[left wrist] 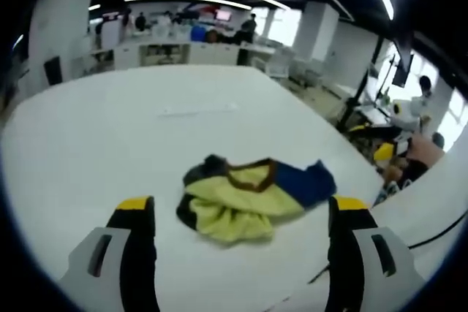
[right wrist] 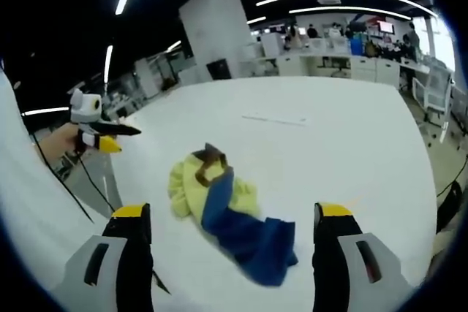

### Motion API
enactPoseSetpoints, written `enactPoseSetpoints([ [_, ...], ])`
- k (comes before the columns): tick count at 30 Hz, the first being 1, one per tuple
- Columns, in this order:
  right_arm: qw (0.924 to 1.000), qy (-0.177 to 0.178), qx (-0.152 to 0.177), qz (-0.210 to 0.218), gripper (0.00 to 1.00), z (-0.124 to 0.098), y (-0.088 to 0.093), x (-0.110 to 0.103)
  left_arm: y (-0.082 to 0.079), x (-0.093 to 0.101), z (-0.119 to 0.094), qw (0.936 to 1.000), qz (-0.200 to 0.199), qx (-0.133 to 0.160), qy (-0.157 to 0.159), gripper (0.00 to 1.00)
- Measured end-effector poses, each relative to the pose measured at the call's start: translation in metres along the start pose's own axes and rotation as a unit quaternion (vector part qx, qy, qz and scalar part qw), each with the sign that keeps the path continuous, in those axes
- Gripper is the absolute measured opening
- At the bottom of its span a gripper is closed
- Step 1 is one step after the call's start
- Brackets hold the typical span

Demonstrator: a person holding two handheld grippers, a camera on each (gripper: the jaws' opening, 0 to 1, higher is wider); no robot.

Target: Fold the garment on the visible template until the final outline fits inside the template.

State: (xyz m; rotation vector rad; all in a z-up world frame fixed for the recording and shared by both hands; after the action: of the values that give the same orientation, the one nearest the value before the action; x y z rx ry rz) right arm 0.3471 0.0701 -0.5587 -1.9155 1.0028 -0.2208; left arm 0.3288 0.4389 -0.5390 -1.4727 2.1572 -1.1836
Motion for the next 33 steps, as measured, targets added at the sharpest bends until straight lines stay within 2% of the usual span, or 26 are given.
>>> enactPoseSetpoints([
  [21, 0.9995, -0.023, -0.02, 0.0, 0.86, 0.017, 0.008, -0.003, 0.006, -0.003, 0.001, 0.9999, -0.015, 0.0, -0.004, 0.92],
  [33, 0.9994, -0.03, -0.017, -0.008, 0.84, 0.025, 0.006, -0.003, 0.009, -0.002, 0.002, 0.9999, -0.014, -0.001, -0.004, 0.91],
])
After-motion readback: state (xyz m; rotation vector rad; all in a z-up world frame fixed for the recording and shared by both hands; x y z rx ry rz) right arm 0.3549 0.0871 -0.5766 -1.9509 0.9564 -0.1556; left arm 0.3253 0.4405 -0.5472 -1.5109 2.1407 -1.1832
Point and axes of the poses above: the point that each gripper's makers call its tool centre point, and the gripper's own axes: z roughly forward along the fingers, x roughly to its right, y roughly out of its underside, the point moved 8 cm from there along -z, roughly backward along the fingers, and after that the axes turned 4 degrees about -x, right-handed, at the moved point
